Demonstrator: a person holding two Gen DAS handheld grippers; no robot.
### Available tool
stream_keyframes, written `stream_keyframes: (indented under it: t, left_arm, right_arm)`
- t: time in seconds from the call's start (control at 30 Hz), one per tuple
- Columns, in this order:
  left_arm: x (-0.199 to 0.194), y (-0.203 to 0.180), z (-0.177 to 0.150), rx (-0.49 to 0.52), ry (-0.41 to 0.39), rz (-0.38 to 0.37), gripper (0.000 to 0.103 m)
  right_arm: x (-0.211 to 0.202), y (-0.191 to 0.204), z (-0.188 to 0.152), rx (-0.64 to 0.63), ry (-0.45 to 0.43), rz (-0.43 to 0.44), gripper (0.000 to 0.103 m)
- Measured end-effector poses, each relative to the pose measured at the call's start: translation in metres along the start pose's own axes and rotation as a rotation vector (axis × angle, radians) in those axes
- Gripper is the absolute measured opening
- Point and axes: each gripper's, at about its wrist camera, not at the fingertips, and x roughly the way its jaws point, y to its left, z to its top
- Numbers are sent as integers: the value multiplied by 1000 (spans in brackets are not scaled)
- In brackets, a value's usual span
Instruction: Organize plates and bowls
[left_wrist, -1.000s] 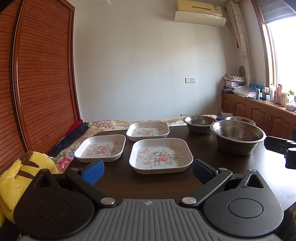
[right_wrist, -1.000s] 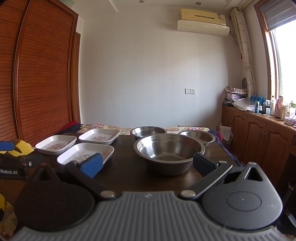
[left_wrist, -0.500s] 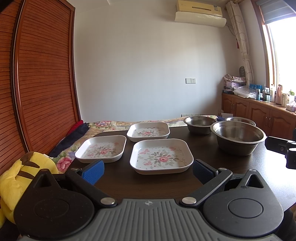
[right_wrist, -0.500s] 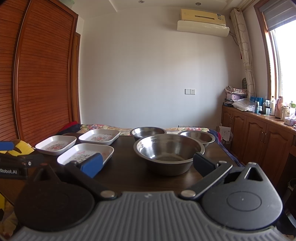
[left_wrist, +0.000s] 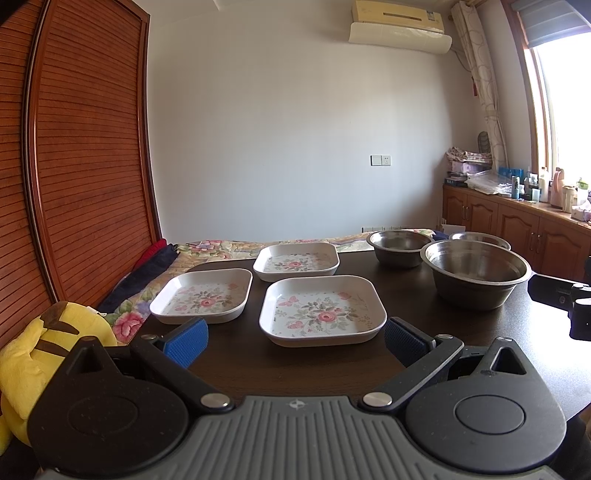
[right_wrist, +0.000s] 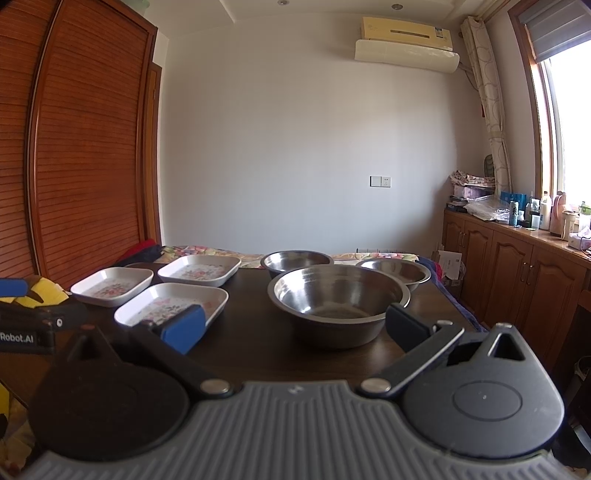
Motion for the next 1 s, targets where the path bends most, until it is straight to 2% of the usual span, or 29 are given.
stream_keyframes:
  t: [0.63,1.0]
  left_arm:
    - [11,2,-11,-2,32,10,103]
    - [33,7,-9,21,66,5,103]
  right_arm:
    - [11,10,-9,-12,35,18,103]
    - [29,28,3,-51,57,164,103]
